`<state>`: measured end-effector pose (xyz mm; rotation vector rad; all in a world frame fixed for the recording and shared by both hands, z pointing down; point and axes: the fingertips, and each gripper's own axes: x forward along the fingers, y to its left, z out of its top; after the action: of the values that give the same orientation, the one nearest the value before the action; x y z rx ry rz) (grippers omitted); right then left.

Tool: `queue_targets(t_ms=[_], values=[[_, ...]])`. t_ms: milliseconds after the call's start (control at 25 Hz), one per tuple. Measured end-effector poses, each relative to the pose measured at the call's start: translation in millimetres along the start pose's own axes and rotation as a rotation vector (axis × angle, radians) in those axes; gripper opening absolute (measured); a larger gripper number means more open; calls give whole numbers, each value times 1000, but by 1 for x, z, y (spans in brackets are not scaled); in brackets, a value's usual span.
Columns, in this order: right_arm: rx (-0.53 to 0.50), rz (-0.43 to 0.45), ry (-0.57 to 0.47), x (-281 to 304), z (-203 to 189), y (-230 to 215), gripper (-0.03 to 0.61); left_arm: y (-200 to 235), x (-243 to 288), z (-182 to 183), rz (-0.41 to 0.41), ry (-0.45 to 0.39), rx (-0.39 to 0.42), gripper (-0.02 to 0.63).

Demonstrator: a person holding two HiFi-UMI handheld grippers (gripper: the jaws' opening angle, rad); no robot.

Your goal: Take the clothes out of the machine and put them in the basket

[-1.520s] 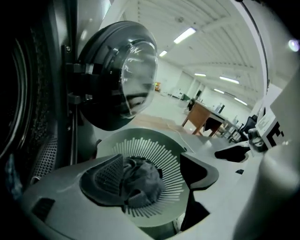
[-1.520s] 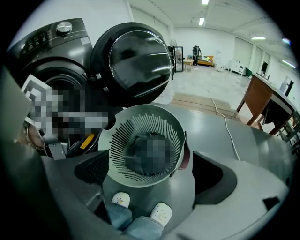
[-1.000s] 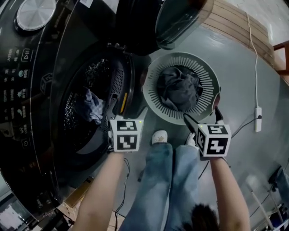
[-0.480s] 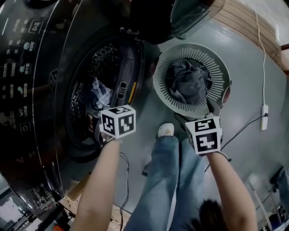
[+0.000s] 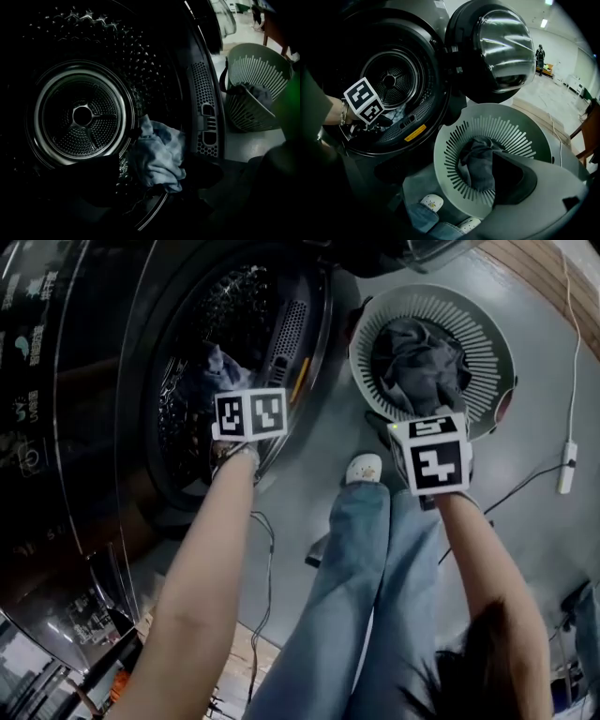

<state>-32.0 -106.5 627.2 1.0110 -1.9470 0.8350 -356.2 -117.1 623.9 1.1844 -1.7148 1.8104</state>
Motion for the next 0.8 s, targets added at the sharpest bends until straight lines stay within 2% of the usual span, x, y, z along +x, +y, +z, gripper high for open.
queue_targets(t_ms=[160,240,280,320,400,520,680,800], values=[[13,-2,19,15,12,4,552,4,17,-2,34,51,17,400],[17,6,25,17,15,7,552,2,25,-7,19,89,31,369],[16,11,26,16,16,8,552,-4,27,-10,-10,112,34,279],[13,17,24,14,18,9,552,-11,28,-13,-46,129,31,61],[5,26,21,9,19,10,552,-22,25,-11,-93,119,14,55],[-2,25,33,1,15,8,552,-26,10,-3,-103,55,13,51],[8,9,36,-13,13,-5,552,-28,-20,8,-134,-19,-52,49],[28,1,33,-24,11,-14,551,-30,-50,21,-157,-91,-65,48]])
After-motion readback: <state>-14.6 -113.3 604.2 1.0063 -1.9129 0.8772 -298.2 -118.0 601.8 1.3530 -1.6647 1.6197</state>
